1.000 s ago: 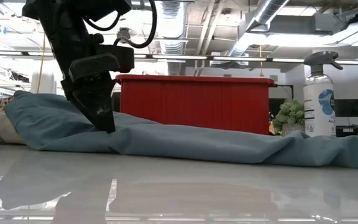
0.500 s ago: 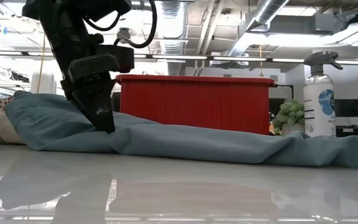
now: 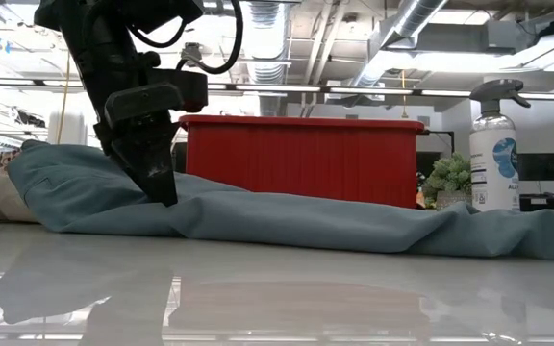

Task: Fold Laundry from Bin
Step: Fold the blue pants in the red bin

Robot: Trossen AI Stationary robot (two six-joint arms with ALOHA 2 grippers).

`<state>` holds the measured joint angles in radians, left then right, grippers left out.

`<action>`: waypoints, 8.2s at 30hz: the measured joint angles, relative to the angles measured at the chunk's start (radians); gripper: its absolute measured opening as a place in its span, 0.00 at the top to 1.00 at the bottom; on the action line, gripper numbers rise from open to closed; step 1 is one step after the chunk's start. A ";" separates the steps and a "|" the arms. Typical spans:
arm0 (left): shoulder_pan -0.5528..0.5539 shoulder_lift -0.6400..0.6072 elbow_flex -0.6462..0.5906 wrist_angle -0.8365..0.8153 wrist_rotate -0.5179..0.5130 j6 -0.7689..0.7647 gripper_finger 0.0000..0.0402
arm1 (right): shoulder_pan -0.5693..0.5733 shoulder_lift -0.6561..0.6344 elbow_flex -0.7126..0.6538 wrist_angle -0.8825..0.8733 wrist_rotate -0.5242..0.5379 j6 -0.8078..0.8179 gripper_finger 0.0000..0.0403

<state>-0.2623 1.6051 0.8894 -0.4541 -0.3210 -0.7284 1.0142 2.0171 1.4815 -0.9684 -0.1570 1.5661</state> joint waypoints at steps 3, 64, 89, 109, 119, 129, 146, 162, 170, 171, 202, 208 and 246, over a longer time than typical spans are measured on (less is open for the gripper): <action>0.000 0.000 0.000 0.000 0.000 0.010 0.44 | -0.005 -0.002 0.052 0.003 -0.008 -0.032 0.96; -0.209 -0.004 0.319 -0.308 -0.449 -0.300 0.44 | -0.808 -0.218 0.497 -0.212 0.338 -1.067 0.97; -0.236 -0.002 -0.005 0.550 -0.429 0.002 0.31 | -0.861 -0.219 0.497 -0.165 0.250 -1.205 0.97; -0.257 -0.076 0.105 0.246 -0.432 -0.078 0.24 | -0.867 -0.219 0.497 -0.120 0.231 -1.238 0.97; -0.257 -0.066 0.105 0.232 -0.548 -0.042 0.24 | -0.866 -0.219 0.497 -0.115 0.231 -1.253 0.97; -0.249 -0.066 0.105 0.321 -0.508 0.010 0.24 | -0.870 -0.219 0.497 -0.114 0.231 -1.269 0.97; -0.226 0.000 0.104 0.323 -0.514 -0.015 0.24 | -0.873 -0.219 0.497 -0.092 0.207 -1.272 0.97; -0.152 0.000 0.104 0.352 -0.400 -0.008 0.26 | -0.873 -0.219 0.497 -0.089 0.205 -1.277 0.97; -0.111 0.000 0.104 0.275 -0.366 -0.029 0.64 | -0.873 -0.219 0.497 -0.084 0.205 -1.279 0.97; -0.108 0.000 0.104 0.270 -0.360 -0.030 0.71 | -0.873 -0.219 0.497 -0.083 0.205 -1.279 0.97; -0.193 -0.188 0.105 0.009 -0.094 -0.248 1.00 | -0.912 -0.219 0.478 -0.264 0.156 -1.732 0.52; -0.201 -0.188 0.105 -0.020 0.005 -0.270 1.00 | -0.931 -0.198 0.401 -0.195 0.140 -1.898 0.38; -0.220 -0.188 0.104 -0.084 0.029 -0.402 1.00 | -1.094 -0.094 -0.034 0.626 -0.163 -2.295 0.37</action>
<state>-0.4820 1.4171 0.9936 -0.5377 -0.2920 -1.1309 -0.0795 1.9235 1.4475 -0.3419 -0.3196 -0.7285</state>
